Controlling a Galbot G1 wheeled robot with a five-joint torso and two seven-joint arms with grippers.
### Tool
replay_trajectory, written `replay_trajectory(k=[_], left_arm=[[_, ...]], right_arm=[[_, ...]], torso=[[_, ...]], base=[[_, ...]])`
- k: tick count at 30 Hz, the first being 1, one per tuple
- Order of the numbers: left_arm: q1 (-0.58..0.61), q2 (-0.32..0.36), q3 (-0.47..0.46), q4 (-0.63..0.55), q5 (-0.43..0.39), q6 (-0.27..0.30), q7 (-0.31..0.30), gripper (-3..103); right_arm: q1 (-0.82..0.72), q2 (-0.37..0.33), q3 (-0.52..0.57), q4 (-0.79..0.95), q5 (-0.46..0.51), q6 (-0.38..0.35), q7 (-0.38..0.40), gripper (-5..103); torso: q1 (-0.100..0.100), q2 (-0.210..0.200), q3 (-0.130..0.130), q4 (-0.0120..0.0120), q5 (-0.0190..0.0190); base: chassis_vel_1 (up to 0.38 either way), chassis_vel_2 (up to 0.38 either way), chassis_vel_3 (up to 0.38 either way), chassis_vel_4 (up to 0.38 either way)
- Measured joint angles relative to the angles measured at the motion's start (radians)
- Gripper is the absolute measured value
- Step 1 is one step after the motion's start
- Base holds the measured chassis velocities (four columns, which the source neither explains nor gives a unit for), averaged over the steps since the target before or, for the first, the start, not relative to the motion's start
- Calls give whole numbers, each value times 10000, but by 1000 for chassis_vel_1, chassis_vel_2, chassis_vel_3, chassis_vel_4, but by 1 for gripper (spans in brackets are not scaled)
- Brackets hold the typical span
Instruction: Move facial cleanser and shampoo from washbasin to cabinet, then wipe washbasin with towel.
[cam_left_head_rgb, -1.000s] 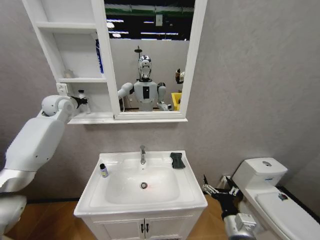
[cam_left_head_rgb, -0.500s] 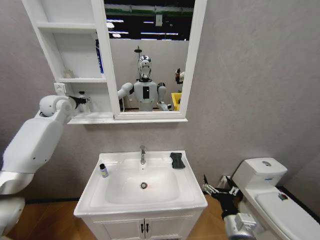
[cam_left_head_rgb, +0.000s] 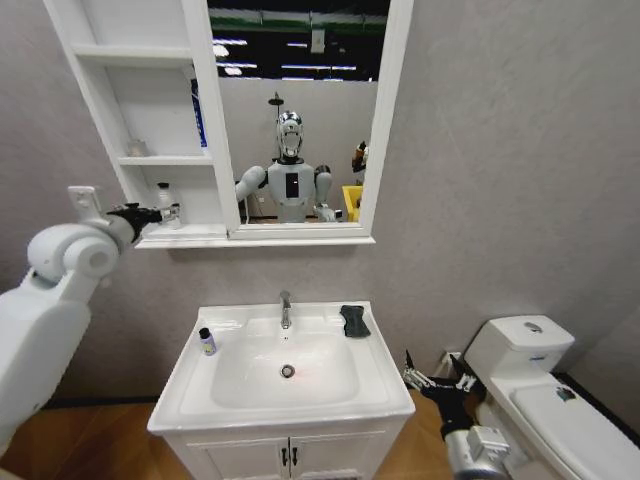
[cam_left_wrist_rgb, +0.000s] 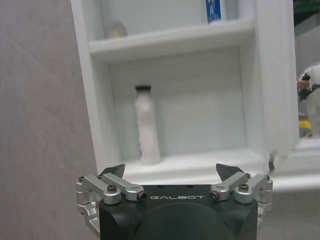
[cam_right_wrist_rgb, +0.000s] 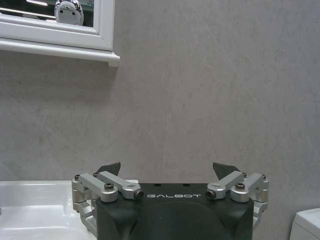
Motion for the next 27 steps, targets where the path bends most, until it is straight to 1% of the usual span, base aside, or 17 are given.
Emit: replay_trajectory(k=[2,3,4,5,6,7,8,9,10,12,13,14,15,16,19,22,27], left_arm=[[1463,-605,-412,-323,794,-476,18,100],[1463,-605,-412,-323,794,-476,18,100],[2140,-977,-564,-407,1261,-759,92,100],[3006,-1520,-684,-417,2034,-1310,403,100],[3006,-1520,-684,-417,2034,-1310,403,100],[3380,-1811,-715,-368,2495,-1683,635,100],[4042,-2441,-742,-148,3438,-2470,1129,100],[4442,-2884,-720,93,3991,-2976,1477,100],[4442,-2884,-720,93,3991,-2976,1477,100],[4972,-3557,-552,701,4565,-3698,1962,100],[4972,-3557,-552,701,4565,-3698,1962,100],[5077,-3772,-479,1033,4770,-3909,2103,100],[5123,-4291,-232,2225,5583,-4505,2529,100],[5123,-4291,-232,2225,5583,-4505,2529,100],[4724,-4782,-51,3411,6051,-4726,2632,100],[4537,-4882,-37,3712,6167,-4770,2635,100],[3636,-5022,78,4709,6311,-4804,2627,100]], right_arm=[[3,3,-55,-9,-55,0,0,100],[3,3,-55,-9,-55,0,0,100],[1,7,-72,-13,-74,0,0,100],[-14,7,-76,-18,-92,1,-2,100],[-14,7,-76,-18,-92,1,-2,100],[-29,7,-77,-18,-99,2,-5,100],[-63,7,-73,-19,-104,9,-10,100],[-84,6,-63,-19,-104,22,-14,100],[-84,6,-63,-19,-104,22,-14,100],[-122,-1,-28,-19,-105,44,-20,100],[-122,-1,-28,-19,-105,44,-20,100],[-129,-9,-18,-17,-105,45,-22,100],[-118,-30,-2,-5,-102,45,-25,100],[-118,-30,-2,-5,-102,45,-25,100],[-80,-30,-1,0,-102,35,-29,100],[-71,-30,-1,0,-99,32,-30,100],[-18,4,59,-79,-78,31,-31,100]], torso=[[1,0,0,0,-3],[1,0,0,0,-3],[1,-1,1,-3,-1],[2,-1,2,-2,1],[2,-1,2,-2,1],[2,-1,1,-1,1],[1,0,1,-2,2],[0,-1,2,-1,0],[0,-1,2,-1,0],[0,0,1,-1,1],[0,0,1,-1,1],[1,0,1,-2,2],[3,-2,2,-2,4],[3,-2,2,-2,4],[3,-2,3,-3,2],[2,-2,3,-2,0],[4,-3,3,-3,3]], base=[[0,0,0,0],[0,0,0,0],[0,0,0,0],[0,0,0,0],[0,0,0,0],[0,0,0,0],[0,0,0,0],[0,0,0,0],[0,0,0,0],[0,0,0,0],[0,0,0,0],[0,0,0,0],[0,0,0,0],[0,0,0,0],[0,0,0,0],[0,0,0,0],[0,0,0,0]])
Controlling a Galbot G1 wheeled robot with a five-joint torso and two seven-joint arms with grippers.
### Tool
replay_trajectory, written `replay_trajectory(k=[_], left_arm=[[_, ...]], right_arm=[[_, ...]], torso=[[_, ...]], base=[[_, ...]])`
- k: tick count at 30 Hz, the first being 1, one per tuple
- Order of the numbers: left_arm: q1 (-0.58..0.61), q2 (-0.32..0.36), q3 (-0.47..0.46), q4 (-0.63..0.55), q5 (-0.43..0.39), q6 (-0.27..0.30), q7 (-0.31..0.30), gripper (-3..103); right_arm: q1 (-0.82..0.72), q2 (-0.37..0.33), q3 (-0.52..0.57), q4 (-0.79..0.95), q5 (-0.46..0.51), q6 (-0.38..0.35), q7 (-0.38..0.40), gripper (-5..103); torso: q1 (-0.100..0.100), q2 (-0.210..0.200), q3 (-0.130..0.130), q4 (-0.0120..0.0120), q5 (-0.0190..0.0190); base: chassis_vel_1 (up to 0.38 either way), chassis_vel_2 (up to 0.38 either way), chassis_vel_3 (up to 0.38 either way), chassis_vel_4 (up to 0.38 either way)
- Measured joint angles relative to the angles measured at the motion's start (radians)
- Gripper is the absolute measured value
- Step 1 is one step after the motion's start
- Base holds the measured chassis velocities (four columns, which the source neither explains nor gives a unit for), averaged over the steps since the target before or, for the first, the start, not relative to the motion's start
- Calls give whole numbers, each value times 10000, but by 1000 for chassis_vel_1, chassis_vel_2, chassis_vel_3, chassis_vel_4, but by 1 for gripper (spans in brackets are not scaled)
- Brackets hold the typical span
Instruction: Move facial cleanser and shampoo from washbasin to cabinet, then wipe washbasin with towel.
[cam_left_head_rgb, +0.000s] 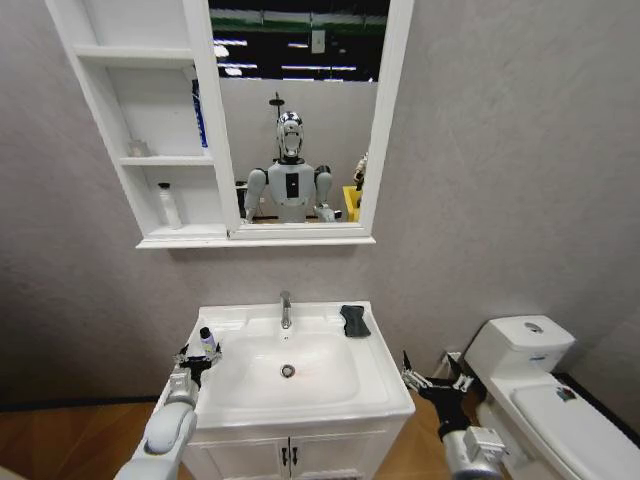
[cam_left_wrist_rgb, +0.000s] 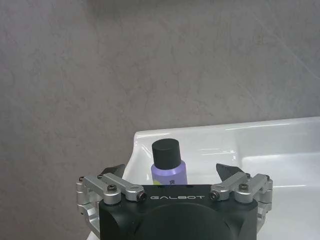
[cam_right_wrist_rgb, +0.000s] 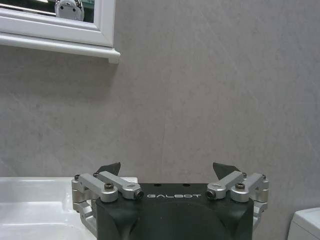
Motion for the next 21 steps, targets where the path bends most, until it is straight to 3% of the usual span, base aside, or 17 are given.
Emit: replay_trajectory(k=[9,11,21], left_arm=[[-851,-101,110,1224,-78,-35,128,100],[-1184,-311,78,1912,-101,-507,132,100],[-1486,-570,73,2636,-240,-1193,176,100]], right_arm=[[19,18,92,-93,46,57,31,100],[15,17,126,-138,82,103,49,100],[73,6,139,-203,136,136,102,100]], torso=[[0,0,0,3,-2],[0,0,0,1,-2],[0,0,0,2,-2]], base=[[0,0,0,0],[0,0,0,0],[0,0,0,0]])
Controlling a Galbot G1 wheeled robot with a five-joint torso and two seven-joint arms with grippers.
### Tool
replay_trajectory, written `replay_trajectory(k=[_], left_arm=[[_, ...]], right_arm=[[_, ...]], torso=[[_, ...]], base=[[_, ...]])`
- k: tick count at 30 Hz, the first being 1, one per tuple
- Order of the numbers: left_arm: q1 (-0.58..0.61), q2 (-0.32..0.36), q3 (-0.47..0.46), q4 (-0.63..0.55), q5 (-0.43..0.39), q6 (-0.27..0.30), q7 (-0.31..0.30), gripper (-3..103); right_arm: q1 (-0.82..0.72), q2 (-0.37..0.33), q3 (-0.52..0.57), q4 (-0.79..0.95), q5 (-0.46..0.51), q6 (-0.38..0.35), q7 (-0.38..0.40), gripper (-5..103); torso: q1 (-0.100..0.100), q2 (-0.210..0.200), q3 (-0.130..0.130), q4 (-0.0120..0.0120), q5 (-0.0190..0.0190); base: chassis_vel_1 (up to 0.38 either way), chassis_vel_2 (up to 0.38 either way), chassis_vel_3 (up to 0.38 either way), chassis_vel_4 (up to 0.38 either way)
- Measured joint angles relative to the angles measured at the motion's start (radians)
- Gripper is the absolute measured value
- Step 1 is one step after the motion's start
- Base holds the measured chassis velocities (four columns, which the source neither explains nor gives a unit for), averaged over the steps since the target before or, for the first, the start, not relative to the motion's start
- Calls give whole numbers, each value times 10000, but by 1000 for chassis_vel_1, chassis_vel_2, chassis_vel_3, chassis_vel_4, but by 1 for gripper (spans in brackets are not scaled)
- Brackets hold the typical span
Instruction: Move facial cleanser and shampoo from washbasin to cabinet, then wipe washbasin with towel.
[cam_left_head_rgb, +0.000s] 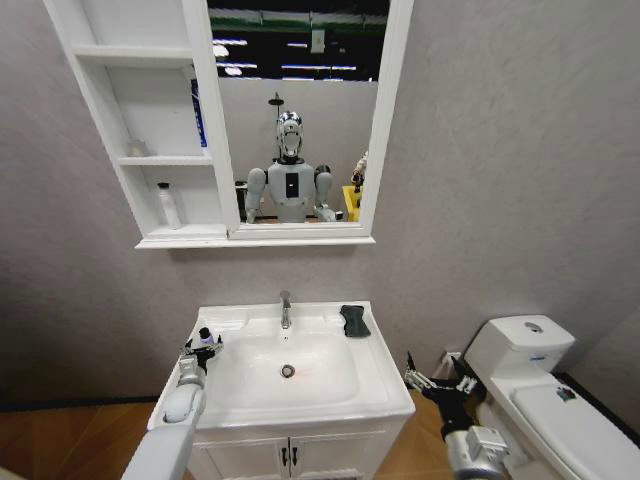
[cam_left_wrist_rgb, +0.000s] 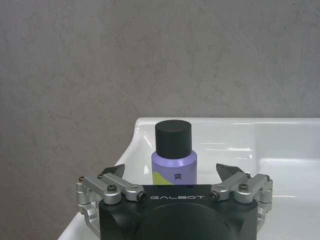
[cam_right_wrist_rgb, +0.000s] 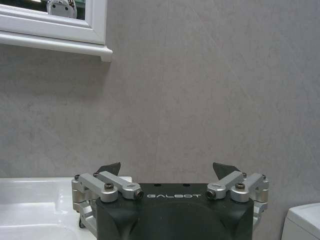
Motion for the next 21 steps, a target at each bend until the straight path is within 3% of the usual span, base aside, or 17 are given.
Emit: replay_trajectory(k=[6,11,14,15,17,21], left_arm=[[-184,-64,2,332,205,-137,78,101],[-308,-82,-6,501,242,-148,45,81],[-374,-78,-9,569,226,-122,41,76],[-424,-78,-10,629,191,-74,36,65],[-448,-81,-10,664,174,-69,36,65],[-451,-104,-27,669,151,-37,7,48]], right_arm=[[-44,1,8,-23,11,44,33,100],[-62,-5,44,-20,42,52,46,100],[-55,-7,41,-11,46,54,60,100],[-51,-6,25,-9,47,54,64,100],[-48,-4,16,-9,47,54,67,100],[-37,-1,8,2,46,54,85,100]], torso=[[0,0,0,-1,0],[0,0,0,0,0],[0,0,0,0,0],[0,0,0,0,0],[0,0,0,0,0],[0,-1,0,-2,0]], base=[[0,0,0,0],[0,0,0,0],[0,0,0,0],[0,0,0,0],[0,0,0,0],[0,0,0,0]])
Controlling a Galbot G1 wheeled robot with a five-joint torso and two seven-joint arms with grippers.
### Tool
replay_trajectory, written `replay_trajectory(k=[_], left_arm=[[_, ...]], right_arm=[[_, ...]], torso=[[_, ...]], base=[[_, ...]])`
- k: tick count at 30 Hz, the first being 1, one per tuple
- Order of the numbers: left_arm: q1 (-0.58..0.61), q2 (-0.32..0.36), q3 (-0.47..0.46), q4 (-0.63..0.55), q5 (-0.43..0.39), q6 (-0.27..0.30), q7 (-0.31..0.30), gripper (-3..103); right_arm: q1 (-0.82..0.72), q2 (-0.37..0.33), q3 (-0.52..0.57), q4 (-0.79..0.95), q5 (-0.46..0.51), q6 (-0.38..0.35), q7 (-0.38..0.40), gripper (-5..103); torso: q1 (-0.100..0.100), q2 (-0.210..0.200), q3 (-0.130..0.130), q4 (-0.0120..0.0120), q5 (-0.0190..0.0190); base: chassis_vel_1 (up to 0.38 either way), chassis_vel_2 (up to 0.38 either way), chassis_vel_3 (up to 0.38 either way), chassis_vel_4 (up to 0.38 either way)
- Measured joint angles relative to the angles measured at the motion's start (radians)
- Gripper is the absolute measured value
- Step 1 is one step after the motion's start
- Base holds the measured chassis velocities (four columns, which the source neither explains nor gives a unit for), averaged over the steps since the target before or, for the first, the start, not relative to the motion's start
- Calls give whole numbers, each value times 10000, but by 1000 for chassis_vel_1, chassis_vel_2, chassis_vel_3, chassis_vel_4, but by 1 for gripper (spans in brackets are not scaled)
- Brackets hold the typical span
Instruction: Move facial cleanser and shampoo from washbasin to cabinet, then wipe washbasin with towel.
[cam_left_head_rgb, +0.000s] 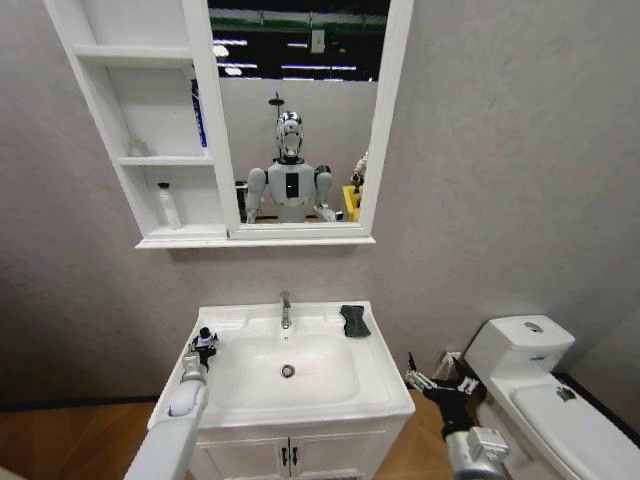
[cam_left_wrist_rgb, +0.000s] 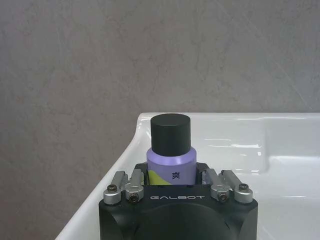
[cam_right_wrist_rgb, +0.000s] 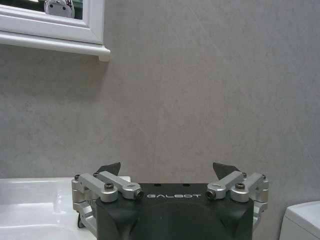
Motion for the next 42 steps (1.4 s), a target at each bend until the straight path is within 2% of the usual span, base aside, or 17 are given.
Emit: replay_trajectory(k=[1,7,9,10,14,15,17,21,22,24,28,31,32,34,35,38,42], left_arm=[[93,6,-12,-173,-17,84,-31,43],[905,264,-92,-1922,-45,989,-825,43],[1818,757,-161,-4075,-613,1938,-1644,43],[1818,757,-161,-4075,-613,1938,-1644,43],[3000,2010,-331,-8119,-2225,4136,-3162,43],[3000,2010,-331,-8119,-2225,4136,-3162,43],[3108,2794,-442,-9852,-3666,5347,-4210,43],[2891,3479,-496,-10729,-4752,5873,-4908,43],[2454,4082,-523,-11054,-5511,6148,-5278,43],[1233,5049,-348,-10827,-6777,6385,-5749,43],[-265,5684,-35,-10146,-7759,6552,-5853,43],[-2300,6165,654,-8957,-8658,6720,-5685,43],[-2300,6165,654,-8957,-8658,6720,-5685,43],[-4105,6278,1508,-7979,-9112,6749,-5485,43],[-4105,6278,1508,-7979,-9112,6749,-5485,43],[-6084,6176,2778,-6909,-9699,6839,-5418,43],[-7144,5971,3463,-6295,-9880,6917,-5353,43]], right_arm=[[4,-2,3,8,0,0,4,100],[5,-6,5,40,3,-3,46,100],[-2,3,-8,42,3,-5,52,100],[-2,3,-8,42,3,-5,52,100],[27,-12,-145,-22,-17,-5,52,100],[27,-12,-145,-22,-17,-5,52,100],[58,-1,-216,-53,-64,-3,51,100],[46,2,-238,-63,-110,19,41,100],[-1,-9,-249,-58,-128,25,15,100],[-47,-47,-252,6,-145,28,-11,100],[-75,-57,-249,103,-169,27,-20,100],[-123,-58,-231,242,-186,-11,-24,100],[-123,-58,-231,242,-186,-11,-24,100],[-141,-52,-227,304,-210,-45,-23,100],[-141,-52,-227,304,-210,-45,-23,100],[-269,-18,-194,447,-203,-93,-16,100],[-326,-21,-136,497,-195,-121,-13,100]], torso=[[0,0,0,0,-1],[1,0,0,2,-5],[-2,0,-1,2,-1],[-2,0,-1,2,-1],[-4,2,-2,5,-1],[-4,2,-2,5,-1],[-3,2,-2,4,0],[-4,3,-3,3,3],[-3,3,-2,1,0],[-3,2,-1,1,-3],[-1,1,0,-1,2],[1,0,1,0,-3],[1,0,1,0,-3],[1,0,1,1,-1],[1,0,1,1,-1],[1,0,2,1,-2],[1,0,1,1,1]], base=[[0,0,0,0],[0,0,0,0],[0,0,0,0],[0,0,0,0],[0,0,0,0],[0,0,0,0],[0,0,0,0],[0,0,0,0],[0,0,0,0],[0,0,0,0],[0,0,0,0],[0,0,0,0],[0,0,0,0],[0,0,0,0],[0,0,0,0],[0,0,0,0],[0,0,0,0]])
